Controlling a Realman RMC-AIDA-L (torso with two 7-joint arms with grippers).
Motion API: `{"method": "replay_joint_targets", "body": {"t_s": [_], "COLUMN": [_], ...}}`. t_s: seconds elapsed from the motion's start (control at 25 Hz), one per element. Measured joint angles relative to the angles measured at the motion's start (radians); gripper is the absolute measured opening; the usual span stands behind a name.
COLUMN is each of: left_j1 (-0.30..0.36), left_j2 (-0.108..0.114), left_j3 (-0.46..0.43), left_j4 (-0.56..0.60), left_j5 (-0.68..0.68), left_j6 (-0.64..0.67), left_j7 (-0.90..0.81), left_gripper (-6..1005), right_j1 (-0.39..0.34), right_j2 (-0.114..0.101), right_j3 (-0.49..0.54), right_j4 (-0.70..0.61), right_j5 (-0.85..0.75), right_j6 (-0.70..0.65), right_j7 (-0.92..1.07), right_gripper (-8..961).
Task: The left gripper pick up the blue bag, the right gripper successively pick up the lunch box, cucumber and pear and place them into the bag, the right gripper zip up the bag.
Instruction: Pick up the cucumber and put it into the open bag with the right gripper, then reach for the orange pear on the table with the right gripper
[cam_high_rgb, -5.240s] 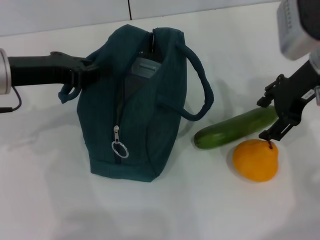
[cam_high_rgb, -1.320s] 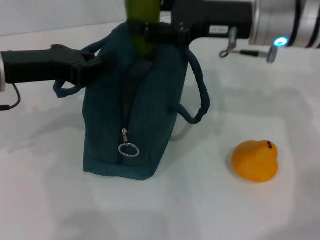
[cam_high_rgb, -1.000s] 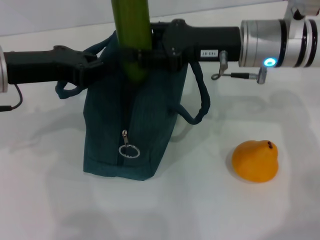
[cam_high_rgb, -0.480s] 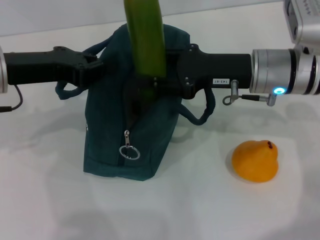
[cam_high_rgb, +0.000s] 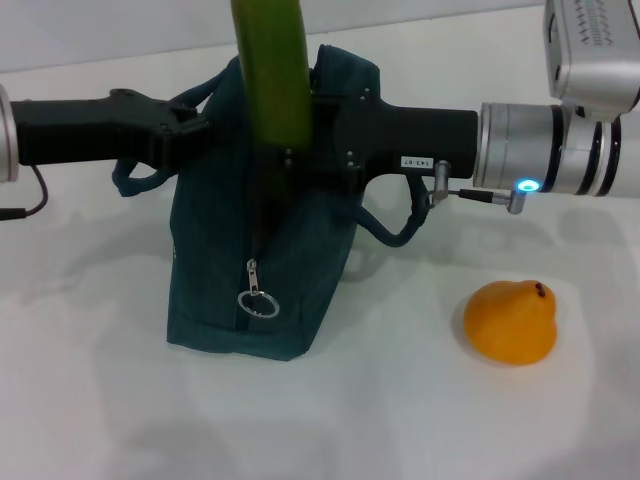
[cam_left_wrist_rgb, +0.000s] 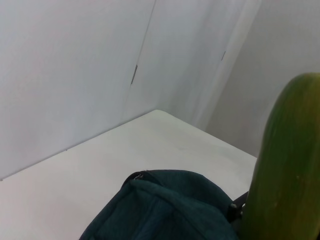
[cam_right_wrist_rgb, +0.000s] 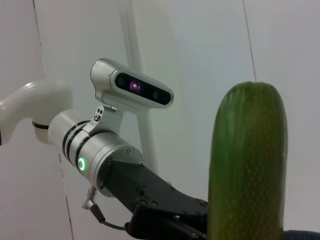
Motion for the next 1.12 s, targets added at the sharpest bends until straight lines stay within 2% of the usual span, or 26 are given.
{"method": "replay_joint_targets", "body": {"t_s": [0.24, 0.4, 0.56, 0.68, 0.8, 0.92, 1.04, 1.12], "left_j1": [-0.002, 0.0, 0.003, 0.008, 0.015, 0.016, 0.01, 0.016], "left_j2": [0.001, 0.002, 0.002, 0.002, 0.002, 0.001, 0.0, 0.0], "left_j3": [-0.008, -0.009, -0.01, -0.01, -0.012, -0.013, -0.012, -0.013], "left_j4": [0.0, 0.0, -0.001, -0.001, -0.004, -0.016, -0.028, -0.029], "left_j5": [0.0, 0.001, 0.003, 0.003, 0.007, 0.021, 0.026, 0.025], "left_j6": [-0.003, -0.005, -0.007, -0.008, -0.009, -0.011, -0.012, -0.015], "left_j7": [0.004, 0.004, 0.005, 0.005, 0.006, 0.008, 0.017, 0.027], "left_gripper": [44, 44, 44, 44, 44, 44, 44, 44], "right_j1": [0.003, -0.021, -0.076, -0.14, -0.209, -0.274, -0.357, -0.401], "right_j2": [0.0, 0.0, -0.005, -0.013, -0.032, -0.064, -0.104, -0.114], "right_j3": [-0.002, 0.003, 0.026, 0.094, 0.182, 0.228, 0.309, 0.41], "right_j4": [-0.006, -0.037, -0.087, -0.132, -0.178, -0.192, -0.213, -0.223], "right_j5": [0.002, 0.007, 0.04, 0.061, 0.05, 0.022, -0.086, -0.186], "right_j6": [-0.002, -0.01, -0.043, -0.148, -0.283, -0.398, -0.542, -0.622], "right_j7": [0.002, -0.002, -0.026, -0.073, -0.085, -0.091, -0.102, -0.099], "right_gripper": [610, 726, 842, 860, 871, 869, 867, 864]}}
